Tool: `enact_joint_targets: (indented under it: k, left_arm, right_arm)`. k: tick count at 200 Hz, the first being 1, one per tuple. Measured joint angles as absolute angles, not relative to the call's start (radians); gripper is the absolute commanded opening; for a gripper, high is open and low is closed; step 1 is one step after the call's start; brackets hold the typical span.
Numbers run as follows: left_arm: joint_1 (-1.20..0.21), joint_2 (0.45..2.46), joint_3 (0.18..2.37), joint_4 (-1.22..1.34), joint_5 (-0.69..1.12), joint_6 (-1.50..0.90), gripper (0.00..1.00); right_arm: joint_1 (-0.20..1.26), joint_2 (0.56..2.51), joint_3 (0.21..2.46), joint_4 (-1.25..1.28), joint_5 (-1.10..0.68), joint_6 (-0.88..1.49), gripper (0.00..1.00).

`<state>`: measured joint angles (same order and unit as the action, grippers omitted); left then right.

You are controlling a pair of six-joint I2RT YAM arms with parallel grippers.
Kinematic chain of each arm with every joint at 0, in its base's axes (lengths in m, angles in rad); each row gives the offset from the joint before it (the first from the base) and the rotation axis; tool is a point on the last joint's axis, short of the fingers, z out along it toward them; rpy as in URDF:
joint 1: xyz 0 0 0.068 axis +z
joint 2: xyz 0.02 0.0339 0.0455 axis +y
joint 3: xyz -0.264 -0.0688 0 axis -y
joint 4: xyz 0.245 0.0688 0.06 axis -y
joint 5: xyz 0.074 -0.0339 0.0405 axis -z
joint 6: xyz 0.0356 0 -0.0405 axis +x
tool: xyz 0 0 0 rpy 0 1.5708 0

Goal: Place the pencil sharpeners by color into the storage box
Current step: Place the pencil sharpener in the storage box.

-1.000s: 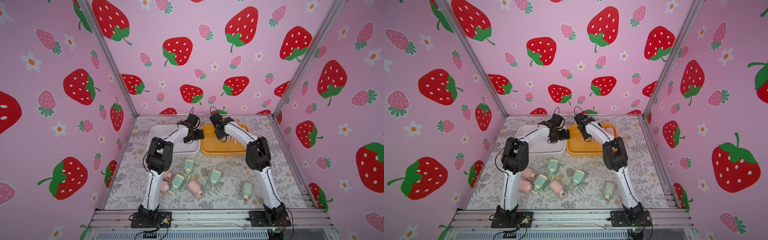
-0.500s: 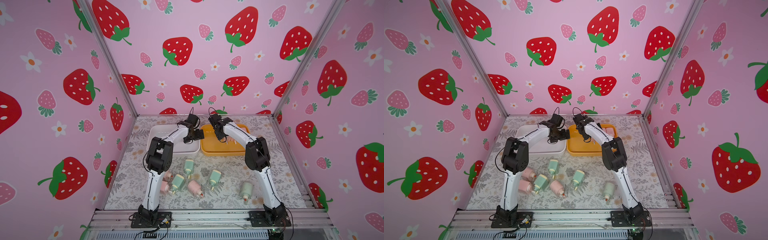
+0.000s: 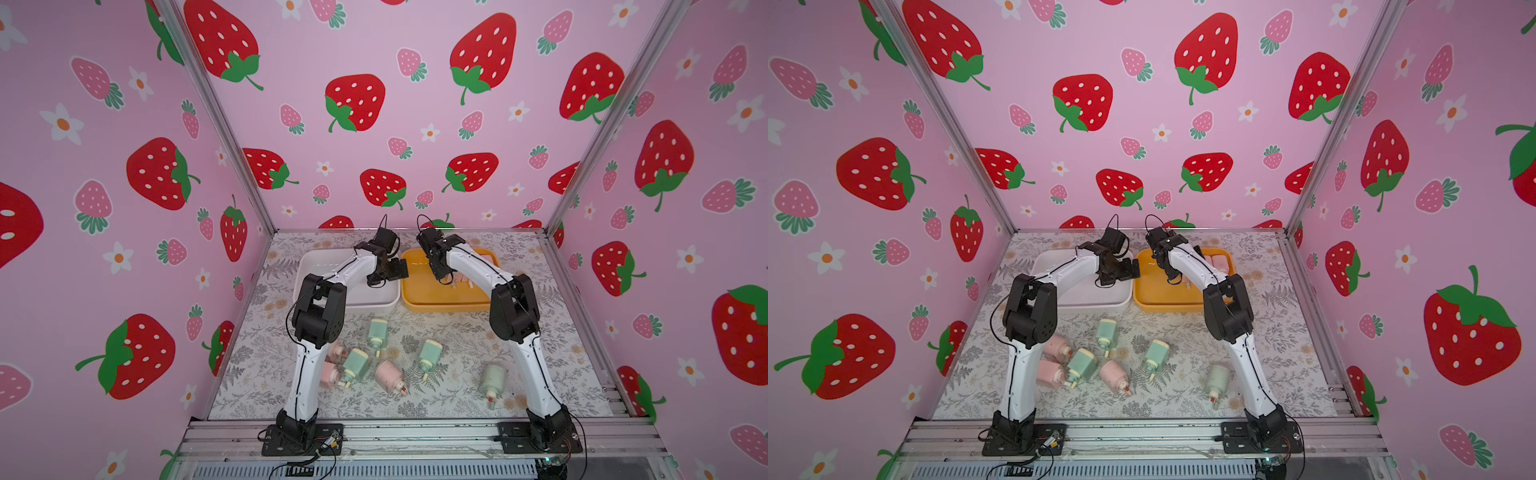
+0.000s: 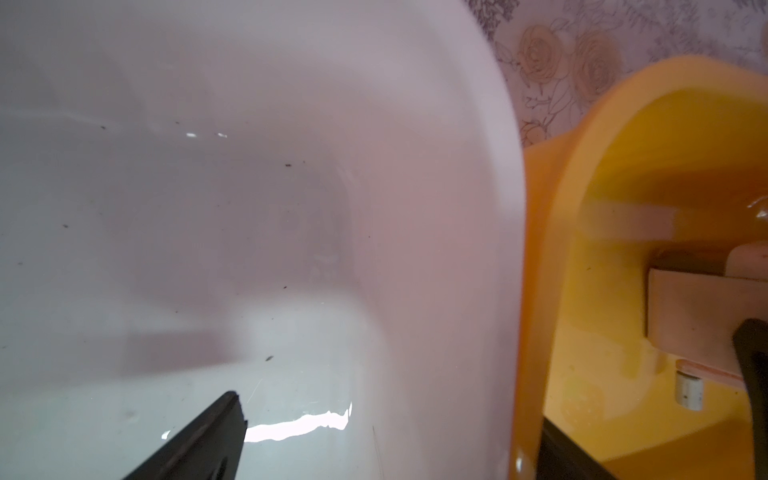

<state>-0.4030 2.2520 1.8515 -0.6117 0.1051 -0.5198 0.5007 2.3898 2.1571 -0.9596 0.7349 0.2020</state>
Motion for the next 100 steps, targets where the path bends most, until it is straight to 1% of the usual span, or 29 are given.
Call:
enact_joint_targets:
  k: [38,73,100]
  left_arm:
    - [-0.403,2.252,1.851,-0.612,0.106,-0.52,1.0]
    - [-0.403,2.251,1.851,-0.612,0.114,-0.52,1.0]
    - [-0.408,2.231,1.849,-0.616,0.116,-0.517,0.99]
  right_arm:
    - [0.5,2.39,2.159,-0.964,0.73,0.202,1.0]
    - [0.499,2.387,2.155,-0.955,0.69,0.207,1.0]
    - [0.499,2.337,2.099,-0.918,0.657,0.21,1.0]
